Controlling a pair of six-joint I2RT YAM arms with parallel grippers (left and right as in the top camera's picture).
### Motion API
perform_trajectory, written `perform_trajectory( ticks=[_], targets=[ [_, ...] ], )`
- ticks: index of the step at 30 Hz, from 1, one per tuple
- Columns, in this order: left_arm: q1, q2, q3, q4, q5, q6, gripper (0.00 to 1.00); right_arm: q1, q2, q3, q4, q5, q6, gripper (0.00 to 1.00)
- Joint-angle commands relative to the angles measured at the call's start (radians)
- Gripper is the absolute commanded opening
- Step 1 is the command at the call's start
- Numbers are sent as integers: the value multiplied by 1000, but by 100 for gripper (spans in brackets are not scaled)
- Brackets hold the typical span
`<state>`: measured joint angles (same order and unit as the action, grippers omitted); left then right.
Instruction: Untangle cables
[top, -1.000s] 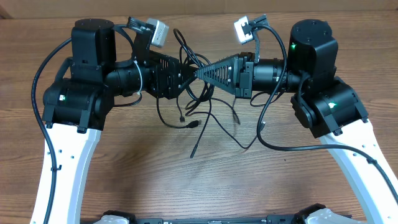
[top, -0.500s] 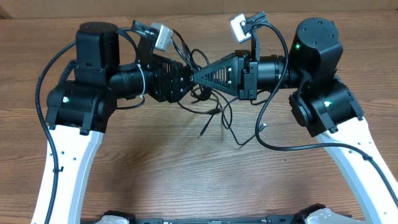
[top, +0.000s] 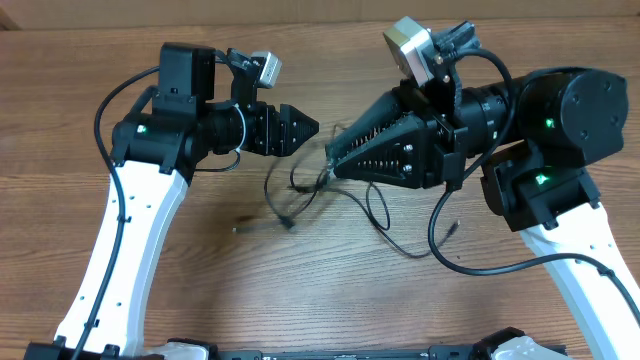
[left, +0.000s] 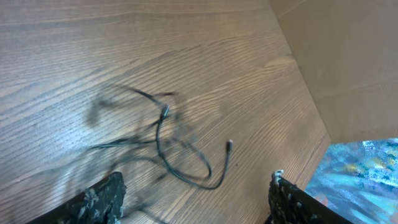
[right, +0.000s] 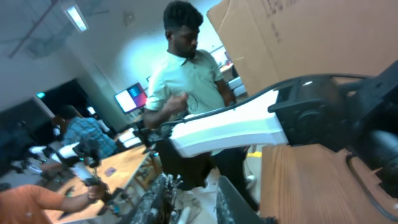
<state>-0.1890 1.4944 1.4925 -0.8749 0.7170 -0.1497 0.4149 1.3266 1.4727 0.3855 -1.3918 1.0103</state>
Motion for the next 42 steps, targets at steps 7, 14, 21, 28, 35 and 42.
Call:
perform_trajectory(
  ticks=[7,14,21,28,35,42],
  targets=[
    [5,36,1,4,95,18,70,-31,17,21,-45,-151,34,49],
    [5,35,0,-63,132,47,69,-110,80,19,-312,-178,-189,58],
    [-23,34,1,-156,3,90,57,-188,156,19,-334,-109,-463,55],
    [-105,13,1,-51,-92,27,55,-170,189,19,-782,677,-846,61],
    [-164,2,2,0,-501,-159,56,-71,192,19,-1094,1153,-933,98],
    [-158,2,2,4,-759,-354,61,-66,192,19,-1293,1113,-930,100]
  ],
)
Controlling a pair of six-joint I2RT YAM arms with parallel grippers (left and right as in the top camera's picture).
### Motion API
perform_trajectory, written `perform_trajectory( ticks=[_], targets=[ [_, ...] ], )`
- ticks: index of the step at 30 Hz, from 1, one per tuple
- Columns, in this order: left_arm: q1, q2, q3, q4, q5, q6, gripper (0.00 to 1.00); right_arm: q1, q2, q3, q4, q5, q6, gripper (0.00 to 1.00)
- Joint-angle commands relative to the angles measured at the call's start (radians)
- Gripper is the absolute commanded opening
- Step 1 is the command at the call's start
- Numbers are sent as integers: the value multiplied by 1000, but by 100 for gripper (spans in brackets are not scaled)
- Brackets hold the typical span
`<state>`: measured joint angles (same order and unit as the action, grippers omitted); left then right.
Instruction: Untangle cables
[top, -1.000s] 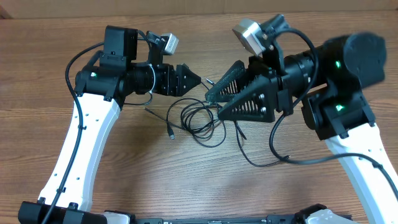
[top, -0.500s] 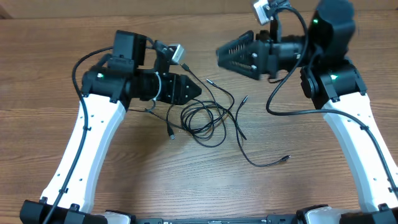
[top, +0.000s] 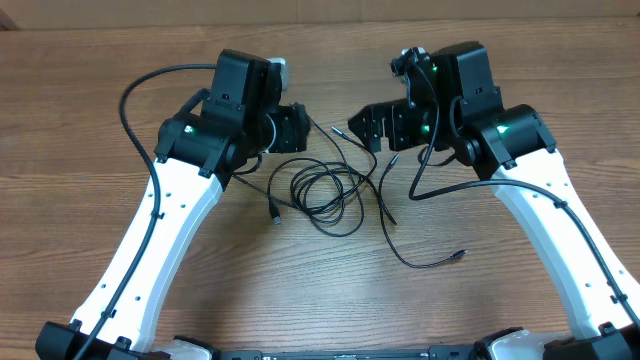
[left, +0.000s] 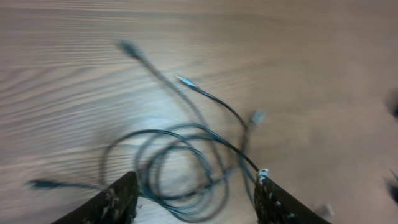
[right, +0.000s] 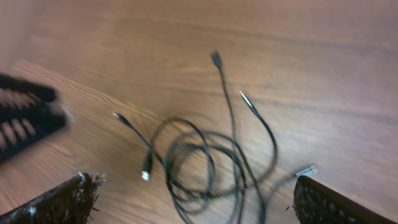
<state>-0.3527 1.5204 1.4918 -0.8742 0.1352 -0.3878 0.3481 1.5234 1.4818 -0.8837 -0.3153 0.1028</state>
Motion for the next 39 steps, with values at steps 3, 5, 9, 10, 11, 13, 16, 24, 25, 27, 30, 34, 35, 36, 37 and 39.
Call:
perform_trajectory(
  ticks=[3,5,9,10,11,13,16,24,25,27,30,34,35,36,37,39],
  targets=[
    [19,-24,3,-8,-191,-164,61,1,-1,10,-81,-58,-28,100],
    [35,-24,3,-13,-187,-209,62,1,10,10,-111,-111,-55,100],
    [68,-25,3,-16,-88,-217,64,26,67,9,-180,-210,-63,100],
    [72,-25,3,-19,-75,-217,64,38,83,9,-193,-223,-63,98],
    [74,-25,3,-24,-64,-212,64,52,100,9,-202,-226,-61,93],
    [76,-25,3,-31,-58,-193,64,84,141,9,-204,-224,-36,89],
    [76,-25,3,-46,-60,-175,64,121,209,9,-196,-133,126,82],
    [89,-62,3,-74,-64,-127,64,203,314,-79,-100,175,756,82],
    [93,-70,3,-76,-65,-122,65,214,314,-105,-64,194,822,82],
    [100,-90,3,-79,-65,-113,66,232,314,-153,4,228,930,82],
    [108,-116,3,-82,-64,-112,67,255,314,-228,110,266,1056,81],
    [110,-142,3,-86,-65,-101,68,282,317,-335,233,260,1185,71],
    [111,-145,3,-87,-64,-101,69,290,317,-360,262,258,1205,67],
    [111,-148,3,-88,-64,-101,69,297,317,-379,286,255,1213,62],
    [111,-148,3,-88,-64,-101,69,304,317,-395,313,251,1214,59],
    [111,-148,3,-88,-64,-102,69,314,317,-409,341,249,1213,45]
  ],
)
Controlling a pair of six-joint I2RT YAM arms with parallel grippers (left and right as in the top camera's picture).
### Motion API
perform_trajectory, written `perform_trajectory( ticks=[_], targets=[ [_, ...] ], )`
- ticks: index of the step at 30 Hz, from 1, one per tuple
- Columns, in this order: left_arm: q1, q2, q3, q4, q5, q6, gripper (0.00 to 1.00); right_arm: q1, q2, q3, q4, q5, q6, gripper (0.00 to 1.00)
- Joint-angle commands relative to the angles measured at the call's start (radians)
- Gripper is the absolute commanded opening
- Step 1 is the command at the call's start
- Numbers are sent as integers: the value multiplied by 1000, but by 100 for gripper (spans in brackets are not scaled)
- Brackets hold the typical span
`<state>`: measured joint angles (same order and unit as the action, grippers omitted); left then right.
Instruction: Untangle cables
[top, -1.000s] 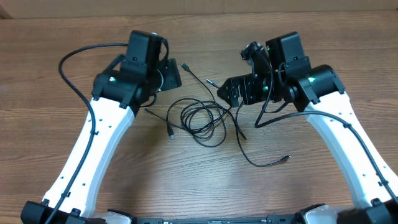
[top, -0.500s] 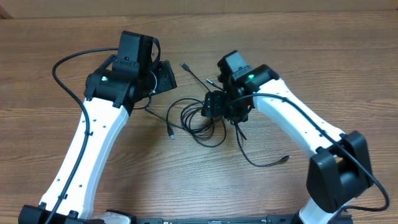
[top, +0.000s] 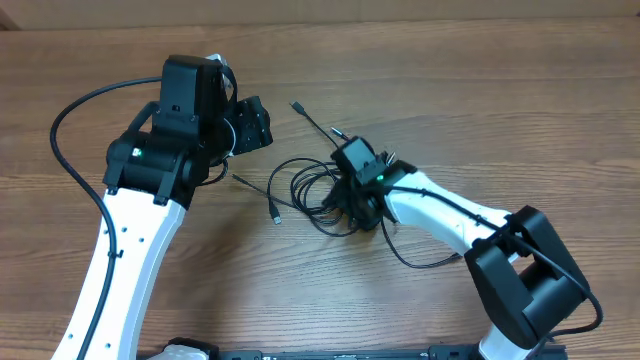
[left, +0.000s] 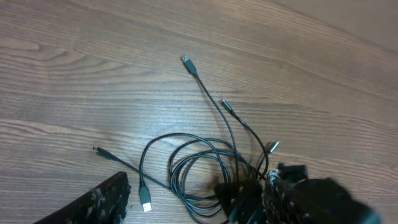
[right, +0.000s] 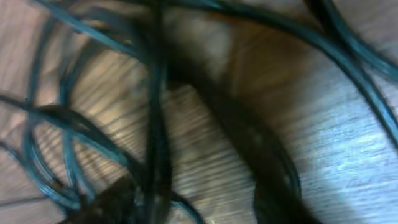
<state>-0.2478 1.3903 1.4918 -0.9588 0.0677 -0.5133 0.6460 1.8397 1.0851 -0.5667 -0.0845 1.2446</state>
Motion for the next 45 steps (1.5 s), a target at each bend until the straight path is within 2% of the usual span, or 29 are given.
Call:
perform_trajectory(
  ticks=[1,2,3,5,8,10,17,23,25,30,32,38,45],
  targets=[
    [5,-18,3,-3,3,23,69,20,1,-14,32,20,71,30],
    [5,-18,3,-3,3,23,69,21,1,-14,40,20,68,15],
    [6,-18,3,-3,3,23,69,21,1,-13,51,19,58,4],
    [6,-18,3,-5,3,24,69,21,1,-13,102,8,-21,4],
    [6,-18,3,-11,3,36,70,21,-1,-2,251,-66,-290,4],
    [6,-18,3,-14,3,47,70,21,-7,23,281,-103,-388,4],
    [6,-18,3,-16,3,64,71,21,-101,108,226,-104,-581,4],
    [6,-18,3,-25,3,65,77,21,-287,113,131,-100,-774,4],
    [6,-18,2,-33,13,81,78,21,-345,113,102,-100,-783,4],
    [1,-18,2,-37,142,261,79,23,-485,113,53,-102,-783,4],
    [0,-18,2,-40,184,294,79,23,-533,113,43,-104,-783,4],
    [0,-18,2,-40,278,307,75,23,-614,113,40,-103,-782,4],
    [-2,-18,2,-40,333,308,75,23,-621,114,44,-104,-778,4]
  ],
)
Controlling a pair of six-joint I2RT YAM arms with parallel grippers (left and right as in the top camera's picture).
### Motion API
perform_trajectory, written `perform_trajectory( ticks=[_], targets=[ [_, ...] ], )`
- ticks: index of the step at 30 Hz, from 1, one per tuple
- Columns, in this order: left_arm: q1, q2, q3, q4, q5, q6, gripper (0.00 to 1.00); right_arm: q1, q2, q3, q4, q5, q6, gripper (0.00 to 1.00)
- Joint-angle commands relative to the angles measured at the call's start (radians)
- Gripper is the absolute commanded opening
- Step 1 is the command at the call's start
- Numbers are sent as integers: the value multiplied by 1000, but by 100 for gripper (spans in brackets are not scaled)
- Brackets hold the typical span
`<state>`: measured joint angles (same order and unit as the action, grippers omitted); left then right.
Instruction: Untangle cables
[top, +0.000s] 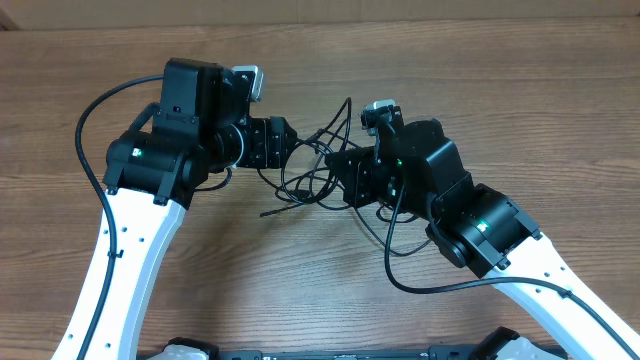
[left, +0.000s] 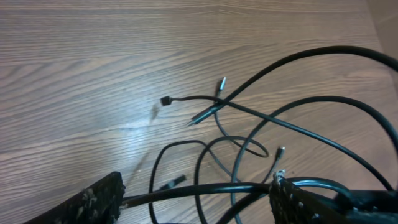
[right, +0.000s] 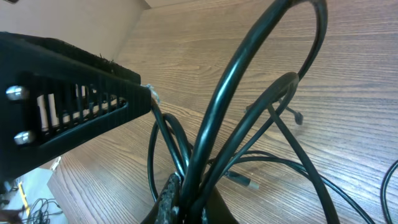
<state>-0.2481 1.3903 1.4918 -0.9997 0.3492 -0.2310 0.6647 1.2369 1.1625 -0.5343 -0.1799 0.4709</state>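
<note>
Thin black cables form a tangle (top: 308, 172) between the two arms, partly raised off the wooden table (top: 120, 60). My right gripper (right: 193, 194) is shut on a bundle of strands (right: 214, 134) that loop up and away from it. In the overhead view the right gripper (top: 347, 175) sits at the tangle's right side. My left gripper (left: 196, 185) is open, its fingers (left: 102, 196) wide apart, and one strand (left: 205, 190) runs across the gap. The left gripper (top: 283, 141) is at the tangle's left. Loose plug ends (left: 165, 100) lie on the wood.
A black cable (top: 400, 275) trails over the table below the right arm. A cardboard wall (top: 320, 8) borders the far edge. The left arm's own lead (top: 90, 115) arcs out to the left.
The right gripper was down in the coil lying on the table; now it is shut on several strands held above the wood. The left gripper has moved right to the tangle, open around one strand.
At first both grippers were close together over a stretched tangle. Then they stood apart and open with the cables in a loose coil flat on the table. Then the right gripper was down in the coil. Now it holds strands raised, with the left gripper beside them.
</note>
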Motion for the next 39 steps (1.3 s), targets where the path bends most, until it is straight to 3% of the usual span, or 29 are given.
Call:
perform_trajectory(
  ticks=[1,13,19,24,26,30,39],
  targets=[
    [-1,-18,2,2,52,26,75,4,-18,37,13,-8,-4,4],
    [-1,-18,2,1,52,27,63,0,-6,37,113,231,-4,5],
    [-1,-18,2,2,52,30,64,0,17,37,200,137,61,4],
    [-1,-18,2,5,51,32,64,2,17,37,299,-74,151,4],
    [-1,-17,2,8,51,37,56,2,14,37,338,-175,179,4],
    [-1,-16,2,5,39,52,5,3,-8,38,369,-204,180,4],
    [-1,-16,1,-24,-11,52,4,-26,-120,38,276,-22,97,4]
  ],
)
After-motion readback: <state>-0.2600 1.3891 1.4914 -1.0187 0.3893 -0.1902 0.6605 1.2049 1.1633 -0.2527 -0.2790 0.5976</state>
